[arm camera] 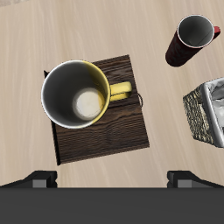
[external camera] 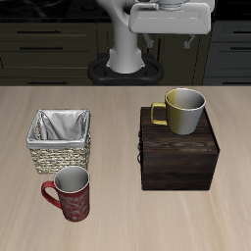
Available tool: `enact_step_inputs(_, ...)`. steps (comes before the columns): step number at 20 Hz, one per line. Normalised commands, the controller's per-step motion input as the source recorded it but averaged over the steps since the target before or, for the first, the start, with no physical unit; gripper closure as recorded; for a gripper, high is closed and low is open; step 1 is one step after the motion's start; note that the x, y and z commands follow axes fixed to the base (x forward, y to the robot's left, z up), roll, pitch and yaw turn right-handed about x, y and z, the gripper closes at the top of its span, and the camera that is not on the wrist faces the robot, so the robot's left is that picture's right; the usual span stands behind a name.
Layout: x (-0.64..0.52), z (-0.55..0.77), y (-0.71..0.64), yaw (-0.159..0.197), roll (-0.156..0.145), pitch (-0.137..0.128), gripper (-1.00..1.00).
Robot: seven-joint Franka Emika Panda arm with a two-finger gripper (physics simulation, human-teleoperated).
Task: Place the white and yellow mug in the basket
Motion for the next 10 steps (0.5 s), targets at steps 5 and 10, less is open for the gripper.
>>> enact_step_inputs(5, 0.31, -0.01, 0.03, -0.001, -0.006, 0.035, -1.00)
enact_step_inputs(10, 0.34, -0.04, -0.01, 0.005, -0.025, 0.046, -1.00)
